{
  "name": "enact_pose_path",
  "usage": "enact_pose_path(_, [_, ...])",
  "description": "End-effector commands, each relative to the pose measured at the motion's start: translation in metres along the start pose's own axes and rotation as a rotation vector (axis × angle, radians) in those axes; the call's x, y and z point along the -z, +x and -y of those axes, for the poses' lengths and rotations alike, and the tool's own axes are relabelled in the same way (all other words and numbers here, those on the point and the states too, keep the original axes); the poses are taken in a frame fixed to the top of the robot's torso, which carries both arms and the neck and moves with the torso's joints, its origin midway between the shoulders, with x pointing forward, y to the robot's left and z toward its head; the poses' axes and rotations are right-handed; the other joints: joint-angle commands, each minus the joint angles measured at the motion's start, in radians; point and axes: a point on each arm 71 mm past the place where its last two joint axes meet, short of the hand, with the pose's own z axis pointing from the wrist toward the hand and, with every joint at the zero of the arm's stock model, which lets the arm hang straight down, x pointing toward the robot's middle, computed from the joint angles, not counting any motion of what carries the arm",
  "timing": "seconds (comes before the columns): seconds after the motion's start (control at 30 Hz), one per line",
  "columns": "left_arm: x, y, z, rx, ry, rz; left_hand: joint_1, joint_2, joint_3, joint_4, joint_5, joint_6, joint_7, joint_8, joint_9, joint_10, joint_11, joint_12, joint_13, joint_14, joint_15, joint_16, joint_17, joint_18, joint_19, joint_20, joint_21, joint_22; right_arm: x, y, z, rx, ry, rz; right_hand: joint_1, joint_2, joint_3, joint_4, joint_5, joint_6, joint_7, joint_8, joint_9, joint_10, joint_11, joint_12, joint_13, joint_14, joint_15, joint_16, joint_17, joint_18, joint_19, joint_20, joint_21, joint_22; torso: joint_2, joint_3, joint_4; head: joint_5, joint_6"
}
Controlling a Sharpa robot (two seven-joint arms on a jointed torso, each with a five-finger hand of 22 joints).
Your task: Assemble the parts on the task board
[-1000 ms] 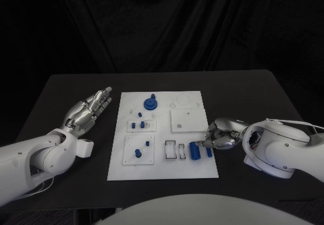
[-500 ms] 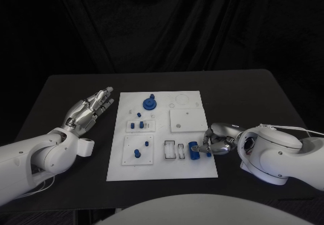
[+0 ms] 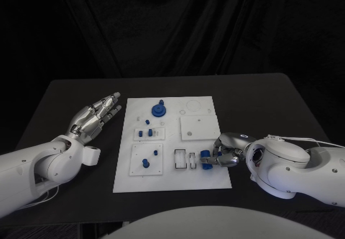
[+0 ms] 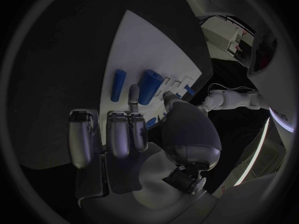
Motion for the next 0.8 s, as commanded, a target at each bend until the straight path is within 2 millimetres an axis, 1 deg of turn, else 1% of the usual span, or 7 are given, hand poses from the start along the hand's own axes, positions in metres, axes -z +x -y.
enact_pose_path(0.03, [-0.002, 0.001, 0.004, 0.021, 0.060, -0.021, 0.018, 0.000, 0.011, -0.003, 0.014, -0.007, 0.005, -0.005, -0.001, 0.000, 0.011, -0.003, -0.001, 0.000, 0.010, -0.004, -0.002, 0.016, 0.003, 0.008, 0.003, 0.001, -0.001, 0.002, 0.000, 0.003, 0.016, 0.031, -0.012, 0.002, -0.005, -0.001, -0.014, 0.010, -0.001, -0.007, -0.003, 0.106, -0.003, 0.003, 0.263, 0.097, -0.005, -0.004, 0.230, -0.011, 0.083, -0.004, -0.003, 0.247, 0.000, -0.0003, -0.0001, 0.000, 0.000])
enact_pose_path(0.33, [-0.004, 0.000, 0.002, 0.024, 0.045, -0.028, 0.038, -0.002, 0.021, -0.012, 0.030, -0.003, 0.013, -0.003, 0.000, -0.001, 0.018, -0.002, -0.001, 0.000, 0.023, -0.004, -0.002, 0.009, 0.003, 0.012, 0.003, 0.000, -0.010, 0.012, 0.001, 0.020, 0.027, 0.001, -0.008, 0.007, -0.001, -0.002, -0.024, 0.016, -0.001, -0.015, -0.005, 0.106, -0.003, 0.003, 0.263, 0.096, -0.005, -0.007, 0.225, -0.009, 0.080, -0.005, -0.009, 0.245, 0.000, -0.0005, 0.0006, 0.004, 0.000])
enact_pose_path(0.5, [-0.005, -0.001, 0.001, 0.023, 0.040, -0.027, 0.040, -0.002, 0.022, -0.013, 0.031, -0.006, 0.013, -0.004, 0.000, -0.002, 0.020, -0.003, -0.001, 0.000, 0.024, -0.004, -0.002, 0.007, 0.003, 0.013, 0.003, 0.000, -0.016, 0.017, 0.000, 0.025, 0.026, 0.004, 0.002, -0.005, -0.005, -0.002, 0.001, 0.022, 0.000, -0.034, -0.011, 0.106, -0.002, 0.003, 0.263, 0.094, -0.005, -0.012, 0.215, -0.007, 0.077, -0.005, -0.015, 0.242, -0.001, 0.0012, -0.0004, 0.009, 0.000])
enact_pose_path(0.57, [-0.005, -0.002, 0.000, 0.023, 0.038, -0.027, 0.042, -0.002, 0.023, -0.014, 0.032, -0.008, 0.013, -0.004, 0.000, -0.002, 0.022, -0.004, -0.001, 0.000, 0.026, -0.004, -0.002, 0.006, 0.003, 0.013, 0.003, 0.000, -0.018, 0.019, -0.001, 0.023, 0.025, 0.007, 0.013, 0.000, -0.001, -0.002, 0.030, 0.030, -0.001, -0.044, -0.013, 0.106, -0.003, 0.003, 0.263, 0.094, -0.005, -0.012, 0.215, -0.007, 0.077, -0.005, -0.015, 0.242, -0.001, 0.0016, 0.0004, 0.009, 0.000])
enact_pose_path(0.6, [-0.005, -0.002, 0.000, 0.023, 0.037, -0.027, 0.043, -0.002, 0.023, -0.015, 0.033, -0.010, 0.013, -0.005, -0.001, -0.003, 0.023, -0.004, -0.001, 0.000, 0.027, -0.004, -0.002, 0.005, 0.003, 0.013, 0.003, 0.000, -0.019, 0.019, -0.001, 0.023, 0.025, 0.008, 0.041, 0.007, 0.009, -0.004, 0.080, 0.037, -0.001, -0.055, -0.015, 0.106, -0.004, 0.003, 0.263, 0.094, -0.006, -0.012, 0.214, -0.007, 0.077, -0.005, -0.014, 0.242, 0.000, 0.0013, 0.0006, 0.009, 0.000])
enact_pose_path(0.73, [-0.005, -0.003, -0.001, 0.023, 0.031, -0.028, 0.044, -0.002, 0.024, -0.015, 0.034, -0.011, 0.013, -0.005, -0.001, -0.003, 0.024, -0.005, -0.001, 0.000, 0.027, -0.004, -0.002, 0.004, 0.003, 0.013, 0.003, 0.000, -0.022, 0.021, -0.001, 0.031, 0.029, 0.001, 0.090, 0.016, 0.020, -0.008, 0.166, 0.048, -0.002, -0.078, -0.016, 0.106, -0.004, 0.003, 0.263, 0.094, -0.006, -0.014, 0.211, -0.007, 0.077, -0.006, -0.015, 0.242, -0.001, 0.0003, 0.0007, 0.009, 0.000])
enact_pose_path(0.8, [-0.005, -0.003, -0.001, 0.023, 0.027, -0.028, 0.045, -0.002, 0.025, -0.016, 0.035, -0.013, 0.013, -0.005, -0.001, -0.004, 0.026, -0.005, -0.001, 0.000, 0.028, -0.004, -0.002, 0.003, 0.003, 0.013, 0.004, 0.000, -0.023, 0.022, -0.001, 0.021, 0.035, -0.005, 0.124, 0.020, 0.030, -0.012, 0.248, 0.051, -0.001, -0.091, -0.016, 0.106, -0.004, 0.003, 0.263, 0.093, -0.007, -0.016, 0.207, -0.007, 0.075, -0.006, -0.018, 0.241, -0.001, 0.0003, 0.0008, 0.012, 0.000])
